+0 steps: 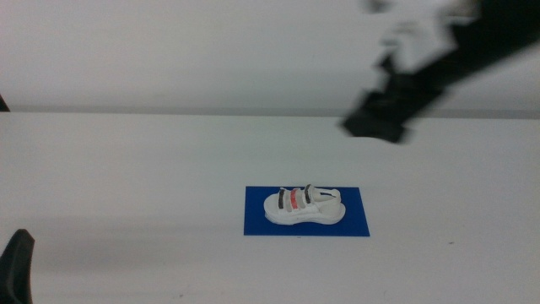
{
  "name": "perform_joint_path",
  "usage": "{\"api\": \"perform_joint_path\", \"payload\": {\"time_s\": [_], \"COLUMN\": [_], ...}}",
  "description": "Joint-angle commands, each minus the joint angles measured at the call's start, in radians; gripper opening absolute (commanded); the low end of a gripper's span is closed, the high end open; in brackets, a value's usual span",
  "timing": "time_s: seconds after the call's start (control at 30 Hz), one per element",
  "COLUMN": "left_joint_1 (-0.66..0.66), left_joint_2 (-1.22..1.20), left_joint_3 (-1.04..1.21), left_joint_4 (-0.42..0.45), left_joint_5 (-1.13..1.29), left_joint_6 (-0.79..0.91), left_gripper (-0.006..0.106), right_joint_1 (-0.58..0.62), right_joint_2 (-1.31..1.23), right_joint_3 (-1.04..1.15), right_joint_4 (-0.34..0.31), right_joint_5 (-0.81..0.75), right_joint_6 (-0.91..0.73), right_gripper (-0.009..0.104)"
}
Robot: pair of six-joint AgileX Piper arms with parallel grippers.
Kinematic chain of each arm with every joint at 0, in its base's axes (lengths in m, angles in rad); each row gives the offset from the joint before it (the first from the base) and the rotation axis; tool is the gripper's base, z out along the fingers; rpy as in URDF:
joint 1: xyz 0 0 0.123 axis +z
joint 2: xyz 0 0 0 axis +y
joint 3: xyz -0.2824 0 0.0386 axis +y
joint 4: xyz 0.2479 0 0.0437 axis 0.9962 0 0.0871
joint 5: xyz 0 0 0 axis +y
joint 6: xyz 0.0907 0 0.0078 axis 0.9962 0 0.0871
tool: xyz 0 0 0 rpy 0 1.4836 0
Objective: Use one arm to grab the shoe from the table and place it on the mat.
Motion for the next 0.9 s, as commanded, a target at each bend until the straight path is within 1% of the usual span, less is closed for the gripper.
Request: {"api": "perform_joint_path", "payload": {"time_s": [0.0,0.1,0.13,0.23,0.3,0.37,0.53,0.87], "left_joint_1": [0.002,0.002,0.002,0.002,0.002,0.002,0.002,0.002], "left_joint_2": [-0.041,-0.041,-0.041,-0.041,-0.041,-0.041,-0.041,-0.041], "left_joint_3": [0.043,0.043,0.043,0.043,0.043,0.043,0.043,0.043], "left_joint_4": [0.0,0.0,0.0,0.0,0.0,0.0,0.0,0.0], "left_joint_5": [-0.017,-0.017,-0.017,-0.017,-0.017,-0.017,-0.017,-0.017], "left_joint_6": [-0.006,-0.006,-0.006,-0.006,-0.006,-0.006,-0.006,-0.006], "left_gripper": [0.094,0.094,0.094,0.094,0.094,0.094,0.094,0.094], "right_joint_1": [-0.057,-0.142,-0.171,-0.249,-0.279,-0.294,-0.294,-0.294], "right_joint_2": [-0.232,-0.505,-0.597,-0.828,-0.959,-1.06,-1.193,-1.283], "right_joint_3": [0.212,0.474,0.554,0.748,0.848,0.935,1.036,1.039], "right_joint_4": [-0.017,-0.033,-0.045,-0.104,-0.134,-0.138,-0.142,-0.141], "right_joint_5": [-0.118,-0.295,-0.342,-0.435,-0.475,-0.506,-0.555,-0.554], "right_joint_6": [0.032,0.156,0.223,0.404,0.443,0.445,0.445,0.447], "right_gripper": [0.093,0.093,0.093,0.093,0.093,0.093,0.093,0.093]}}
